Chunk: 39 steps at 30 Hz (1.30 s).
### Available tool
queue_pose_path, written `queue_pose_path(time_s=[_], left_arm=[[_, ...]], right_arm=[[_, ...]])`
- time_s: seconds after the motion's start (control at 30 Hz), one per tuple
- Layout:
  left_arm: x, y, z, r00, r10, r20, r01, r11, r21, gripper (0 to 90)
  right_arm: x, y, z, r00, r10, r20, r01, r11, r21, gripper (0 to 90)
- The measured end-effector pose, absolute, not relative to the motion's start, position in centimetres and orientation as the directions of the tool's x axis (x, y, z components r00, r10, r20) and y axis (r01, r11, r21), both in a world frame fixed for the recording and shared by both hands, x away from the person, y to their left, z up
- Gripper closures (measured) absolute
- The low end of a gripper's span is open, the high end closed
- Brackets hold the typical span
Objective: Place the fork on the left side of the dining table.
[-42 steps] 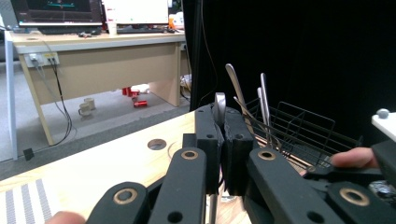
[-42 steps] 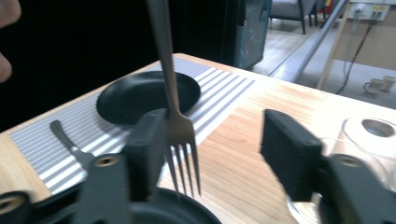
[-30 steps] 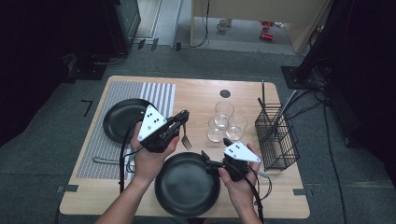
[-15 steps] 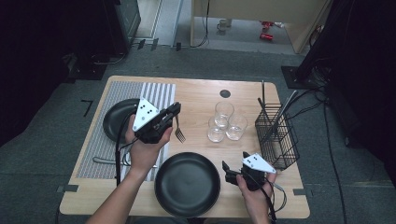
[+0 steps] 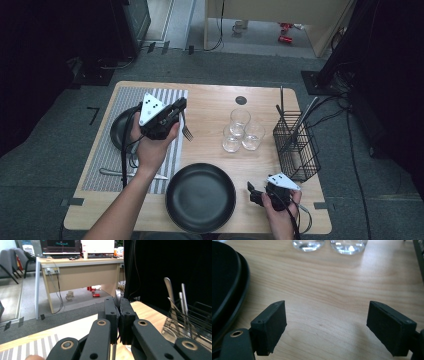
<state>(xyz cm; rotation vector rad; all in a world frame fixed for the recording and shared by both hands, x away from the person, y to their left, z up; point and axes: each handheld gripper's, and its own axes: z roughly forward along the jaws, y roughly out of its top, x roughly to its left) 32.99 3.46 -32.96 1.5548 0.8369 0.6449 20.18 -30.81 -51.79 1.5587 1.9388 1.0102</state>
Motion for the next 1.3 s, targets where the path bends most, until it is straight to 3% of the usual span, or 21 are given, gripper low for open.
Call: queue_pose_path(time_s=[0.37, 0.63, 0.83, 1.3], left_arm=[[37.1, 4.7, -32.9, 0.513, 0.850, -0.123, 0.169, 0.040, 0.985, 88.6], [40.4, 5.0, -32.8, 0.469, 0.877, -0.103, 0.152, 0.035, 0.988, 88.6], [43.1, 5.9, -33.5, 0.458, 0.872, -0.174, 0.180, 0.101, 0.979, 88.6], [47.0, 5.8, -35.9, 0.395, 0.896, -0.202, 0.160, 0.149, 0.976, 88.6]], right_arm=[[20.6, -30.3, -52.5, -0.266, 0.964, 0.028, 0.661, 0.161, 0.733, 13.5], [20.6, -30.2, -52.5, -0.275, 0.961, 0.029, 0.662, 0.167, 0.731, 11.1], [20.6, -30.2, -52.5, -0.274, 0.961, 0.030, 0.662, 0.166, 0.731, 11.1], [20.6, -30.2, -52.5, -0.273, 0.962, 0.029, 0.662, 0.165, 0.731, 11.1]])
